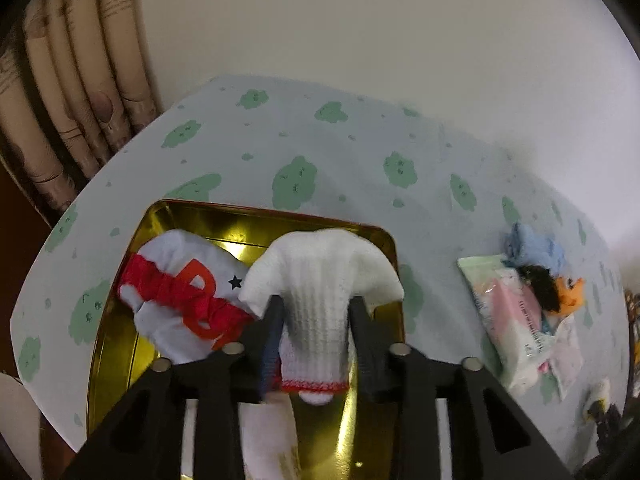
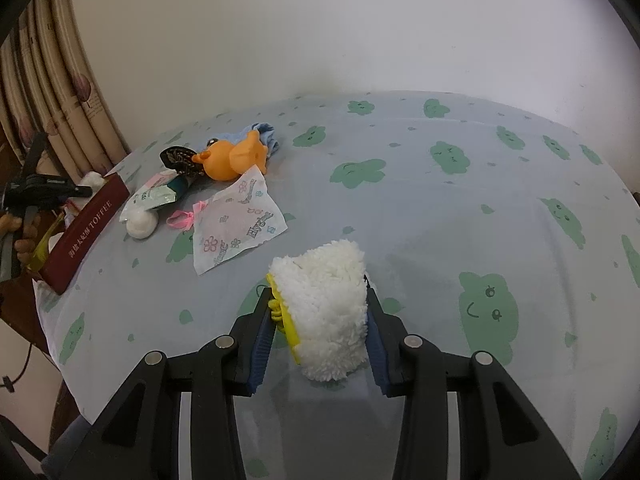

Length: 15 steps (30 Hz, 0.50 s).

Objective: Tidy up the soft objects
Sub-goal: 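Carry the knit sock into the tin with left tool while right tool grasps fluffy white sock, then carry the fluffy sock into the tin and open the right tool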

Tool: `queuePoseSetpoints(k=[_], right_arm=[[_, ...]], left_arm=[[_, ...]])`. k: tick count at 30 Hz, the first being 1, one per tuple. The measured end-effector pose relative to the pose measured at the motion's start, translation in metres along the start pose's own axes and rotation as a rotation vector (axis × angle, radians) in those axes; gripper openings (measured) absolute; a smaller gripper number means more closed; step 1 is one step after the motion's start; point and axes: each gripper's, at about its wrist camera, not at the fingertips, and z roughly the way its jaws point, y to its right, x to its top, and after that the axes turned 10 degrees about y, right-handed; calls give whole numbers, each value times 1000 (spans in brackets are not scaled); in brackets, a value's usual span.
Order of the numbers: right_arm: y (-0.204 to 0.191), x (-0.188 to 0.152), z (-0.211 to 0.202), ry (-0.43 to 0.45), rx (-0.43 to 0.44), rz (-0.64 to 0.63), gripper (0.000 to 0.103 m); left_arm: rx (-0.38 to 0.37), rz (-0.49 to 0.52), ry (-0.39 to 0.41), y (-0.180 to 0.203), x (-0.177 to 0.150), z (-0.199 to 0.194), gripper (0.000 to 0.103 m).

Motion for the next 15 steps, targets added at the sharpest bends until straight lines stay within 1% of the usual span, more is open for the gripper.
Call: queuePoseSetpoints(k=[4,7,11,13,15], right_arm=[[-1,0,1,-2,2,3,38],[-1,0,1,-1,1,2,38],[-2,0,1,0,1,-2,38],[-2,0,-1,1,1,-3,38],[-3,2,-2,0,1,-3,38]], left_arm=[[11,32,-23,1,2,7,38],[24,33,16,0,0,-9,38],[24,-43,134,-10,-14,-61,38],[41,-61,177,-13,-27,-89,38],[60,-76,202,-17,-39,-112,38]])
